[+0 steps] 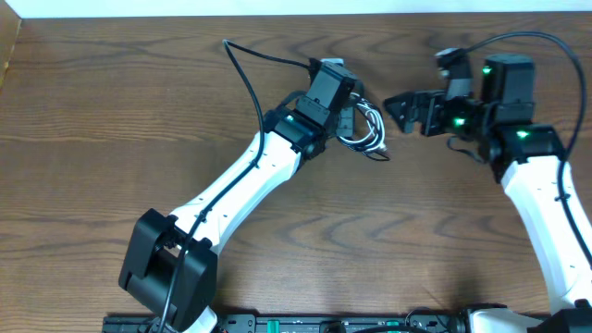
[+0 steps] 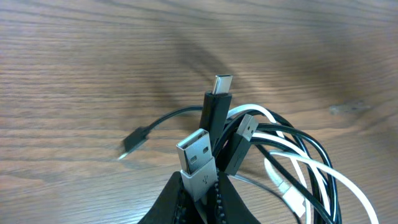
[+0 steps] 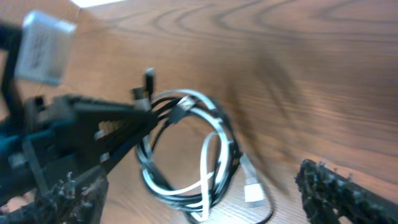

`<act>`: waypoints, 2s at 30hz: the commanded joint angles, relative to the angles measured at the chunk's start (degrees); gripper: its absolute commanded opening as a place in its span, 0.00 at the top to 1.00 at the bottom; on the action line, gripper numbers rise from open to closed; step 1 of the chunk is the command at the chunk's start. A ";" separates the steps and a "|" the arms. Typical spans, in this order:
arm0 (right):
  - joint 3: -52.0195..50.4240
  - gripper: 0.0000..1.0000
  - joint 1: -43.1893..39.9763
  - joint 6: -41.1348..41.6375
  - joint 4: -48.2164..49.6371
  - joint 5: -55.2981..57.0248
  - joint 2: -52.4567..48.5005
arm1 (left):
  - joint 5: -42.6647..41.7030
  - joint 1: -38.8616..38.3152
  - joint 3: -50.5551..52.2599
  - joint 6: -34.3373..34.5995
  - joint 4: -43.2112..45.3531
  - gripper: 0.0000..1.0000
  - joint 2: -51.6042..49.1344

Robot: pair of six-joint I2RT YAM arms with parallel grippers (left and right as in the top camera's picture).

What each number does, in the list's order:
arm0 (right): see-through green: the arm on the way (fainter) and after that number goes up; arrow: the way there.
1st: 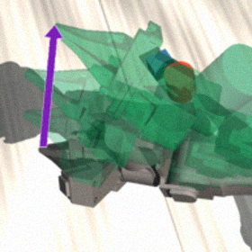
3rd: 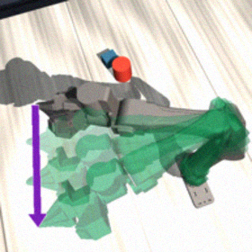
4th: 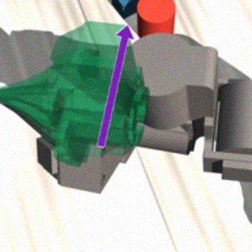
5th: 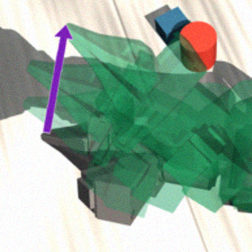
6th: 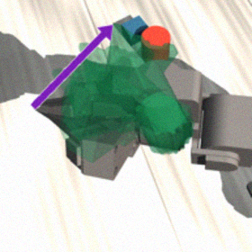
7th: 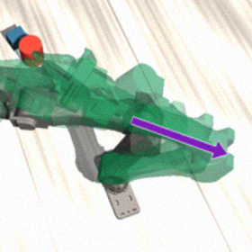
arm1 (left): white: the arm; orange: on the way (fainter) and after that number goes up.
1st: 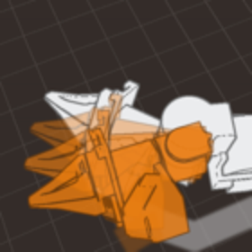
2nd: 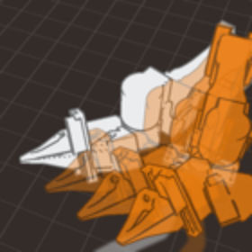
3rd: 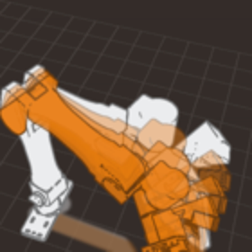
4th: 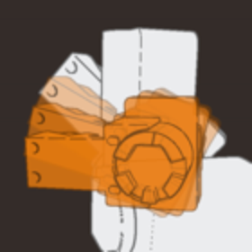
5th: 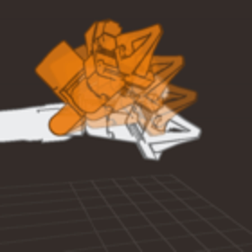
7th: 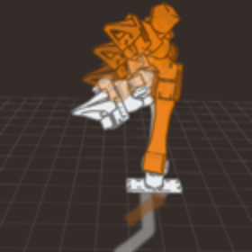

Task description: Untangle cables

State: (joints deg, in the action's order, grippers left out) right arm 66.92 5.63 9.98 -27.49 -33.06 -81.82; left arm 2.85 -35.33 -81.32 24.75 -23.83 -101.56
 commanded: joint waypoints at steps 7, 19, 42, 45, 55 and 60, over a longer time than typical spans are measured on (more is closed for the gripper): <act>0.90 0.28 5.44 -1.25 2.25 2.69 -6.91 | -3.98 2.58 -0.44 -1.16 -0.63 0.92 -0.28; 0.90 0.69 9.09 -1.11 6.29 5.05 -14.10 | -3.93 2.49 -0.44 -1.14 -2.71 0.93 -0.28; 0.92 0.99 -8.26 14.21 8.87 -14.71 2.25 | -3.26 2.60 -0.44 -1.14 -2.95 0.92 -0.28; 0.90 0.99 -11.19 14.38 5.88 -12.24 1.86 | -3.28 2.60 -0.44 -1.14 -2.97 0.93 -0.28; 0.90 0.58 -5.62 0.94 2.56 -10.60 -3.80 | -3.37 2.58 -0.44 -1.14 -3.02 0.92 -0.28; 0.90 0.41 -1.44 -4.68 2.86 -13.94 -10.67 | -3.78 2.58 -0.44 -1.14 -3.37 0.92 -0.28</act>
State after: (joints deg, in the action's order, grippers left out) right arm 67.18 2.35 11.57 -24.62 -43.81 -89.14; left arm -0.99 -32.84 -81.32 24.10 -26.89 -101.58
